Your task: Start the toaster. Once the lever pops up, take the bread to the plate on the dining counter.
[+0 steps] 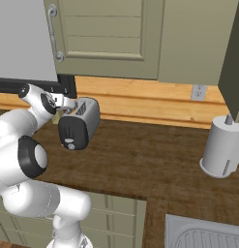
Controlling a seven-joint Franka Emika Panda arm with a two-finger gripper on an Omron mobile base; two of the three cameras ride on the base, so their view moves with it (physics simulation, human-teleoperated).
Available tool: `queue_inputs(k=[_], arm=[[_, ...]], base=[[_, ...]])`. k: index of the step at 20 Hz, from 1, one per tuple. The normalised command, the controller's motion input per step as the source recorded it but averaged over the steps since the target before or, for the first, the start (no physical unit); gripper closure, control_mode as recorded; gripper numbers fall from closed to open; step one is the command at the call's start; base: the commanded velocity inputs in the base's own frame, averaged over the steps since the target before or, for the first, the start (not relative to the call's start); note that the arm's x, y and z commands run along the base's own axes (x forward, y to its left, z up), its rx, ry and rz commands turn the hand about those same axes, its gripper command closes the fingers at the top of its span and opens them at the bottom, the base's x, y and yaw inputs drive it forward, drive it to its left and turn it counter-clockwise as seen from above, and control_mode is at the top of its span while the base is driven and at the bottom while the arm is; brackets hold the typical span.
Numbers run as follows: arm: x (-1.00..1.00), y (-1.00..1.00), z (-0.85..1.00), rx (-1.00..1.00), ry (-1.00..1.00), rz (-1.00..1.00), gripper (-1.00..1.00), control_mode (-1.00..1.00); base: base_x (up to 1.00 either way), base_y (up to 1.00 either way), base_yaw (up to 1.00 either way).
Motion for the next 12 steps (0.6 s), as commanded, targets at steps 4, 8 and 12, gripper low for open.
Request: queue_inputs(k=[4,8,12], arm=[[0.00,0.00,0.00,0.00,0.00,0.00,-1.00,-1.00],[0.00,0.00,0.00,0.00,0.00,0.00,-1.00,-1.00],[0.00,0.00,0.00,0.00,0.00,0.00,-1.00,-1.00]], base=[[0.00,0.00,0.00],[0.00,0.00,0.00],[0.00,0.00,0.00]])
